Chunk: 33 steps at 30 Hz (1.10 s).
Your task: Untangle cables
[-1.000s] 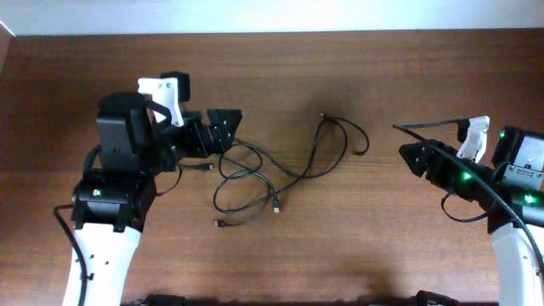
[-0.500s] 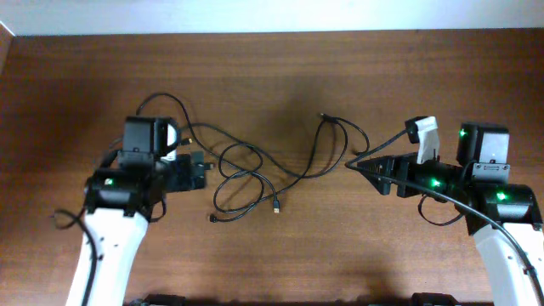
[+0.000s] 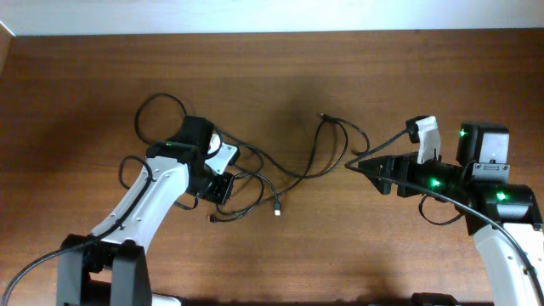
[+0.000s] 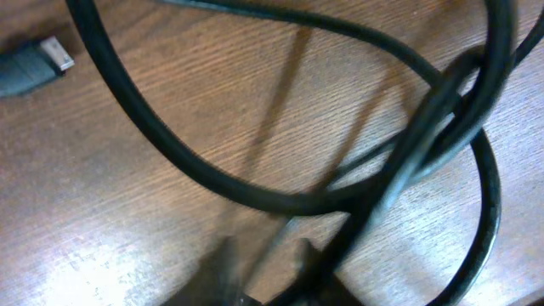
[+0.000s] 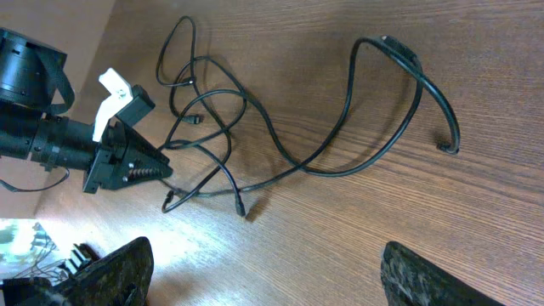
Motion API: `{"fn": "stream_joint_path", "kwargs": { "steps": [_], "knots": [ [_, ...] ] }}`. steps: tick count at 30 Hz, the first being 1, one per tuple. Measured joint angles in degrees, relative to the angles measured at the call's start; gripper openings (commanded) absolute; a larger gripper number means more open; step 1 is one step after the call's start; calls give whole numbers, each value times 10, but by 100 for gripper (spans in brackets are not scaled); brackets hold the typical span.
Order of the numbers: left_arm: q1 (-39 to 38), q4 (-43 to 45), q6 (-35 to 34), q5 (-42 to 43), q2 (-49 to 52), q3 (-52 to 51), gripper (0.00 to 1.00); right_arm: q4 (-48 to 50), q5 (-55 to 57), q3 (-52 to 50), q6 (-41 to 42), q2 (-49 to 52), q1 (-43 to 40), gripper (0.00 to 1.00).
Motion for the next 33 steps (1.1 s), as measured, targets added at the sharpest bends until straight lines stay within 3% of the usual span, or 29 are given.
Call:
{"fn": "stream_joint_path", "kwargs": {
  "steps": [6,13,19,22,24,28,29,33],
  "knots": [
    [0,1,3,83,-57,23,0,-2,9,0,0,0,0,84],
    [0,6,3,121,-269,216,0,-7,8,0,0,0,0,85],
    [0,-19,3,129,-366,228,0,28,-59,-1,1,0,0,84],
    [0,-18,0,129,-366,228,0,25,-68,-1,0,0,0,92],
    [0,-8,-24,129,-366,228,0,25,-84,-1,-5,0,0,97],
    [0,50,-92,136,-366,227,0,26,-182,-1,-112,0,28,99],
    [0,90,-136,137,-366,227,0,39,-205,-1,-163,1,66,99],
    [0,173,-253,171,-366,227,0,144,-187,-1,-215,27,153,99]
  ]
}}
